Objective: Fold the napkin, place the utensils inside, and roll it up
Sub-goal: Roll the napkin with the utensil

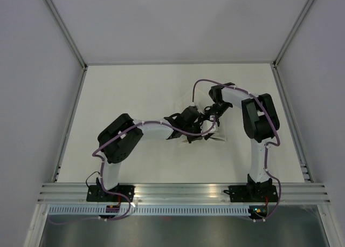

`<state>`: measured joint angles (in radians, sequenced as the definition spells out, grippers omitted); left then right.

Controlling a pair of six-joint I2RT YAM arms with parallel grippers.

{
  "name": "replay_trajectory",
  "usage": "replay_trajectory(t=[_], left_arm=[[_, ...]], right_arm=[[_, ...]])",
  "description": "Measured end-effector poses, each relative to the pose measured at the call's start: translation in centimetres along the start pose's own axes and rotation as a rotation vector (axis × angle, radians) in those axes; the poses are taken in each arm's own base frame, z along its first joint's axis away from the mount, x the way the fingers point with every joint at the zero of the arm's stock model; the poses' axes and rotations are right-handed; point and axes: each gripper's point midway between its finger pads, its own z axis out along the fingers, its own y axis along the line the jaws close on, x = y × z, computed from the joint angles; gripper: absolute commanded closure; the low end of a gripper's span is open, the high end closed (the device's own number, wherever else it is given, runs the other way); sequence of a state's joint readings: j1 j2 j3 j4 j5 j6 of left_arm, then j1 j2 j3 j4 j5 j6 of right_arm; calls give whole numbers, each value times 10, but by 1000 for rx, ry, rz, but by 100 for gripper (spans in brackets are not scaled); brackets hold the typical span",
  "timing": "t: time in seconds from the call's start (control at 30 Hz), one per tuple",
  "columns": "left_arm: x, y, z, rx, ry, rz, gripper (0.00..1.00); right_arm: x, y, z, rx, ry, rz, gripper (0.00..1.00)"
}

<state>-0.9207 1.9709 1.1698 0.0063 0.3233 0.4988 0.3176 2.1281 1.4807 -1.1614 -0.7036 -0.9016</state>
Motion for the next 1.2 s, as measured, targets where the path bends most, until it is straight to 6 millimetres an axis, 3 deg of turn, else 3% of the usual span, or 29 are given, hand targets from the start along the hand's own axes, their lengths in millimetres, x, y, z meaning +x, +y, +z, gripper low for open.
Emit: replay_trajectory(t=[0.27, 0.53, 0.7, 0.9, 1.1, 1.2], left_arm=[[-2, -5, 1, 92, -15, -91, 98], [2, -9, -2, 251, -55, -244, 98], [6, -10, -6, 369, -82, -366, 98], [12, -13, -11, 508, -109, -510, 98], [15, -14, -12, 629, -127, -633, 98], [16, -17, -12, 676, -129, -683, 98]], right_arm=[[7, -14, -26, 69, -68, 24, 44], [17, -37, -76, 209, -234, 50, 44], [26, -18, -93, 327, -314, -26, 44], [24, 16, -78, 472, -331, -244, 43], [18, 38, -20, 523, -231, -490, 44], [14, 40, -1, 546, -194, -570, 44]])
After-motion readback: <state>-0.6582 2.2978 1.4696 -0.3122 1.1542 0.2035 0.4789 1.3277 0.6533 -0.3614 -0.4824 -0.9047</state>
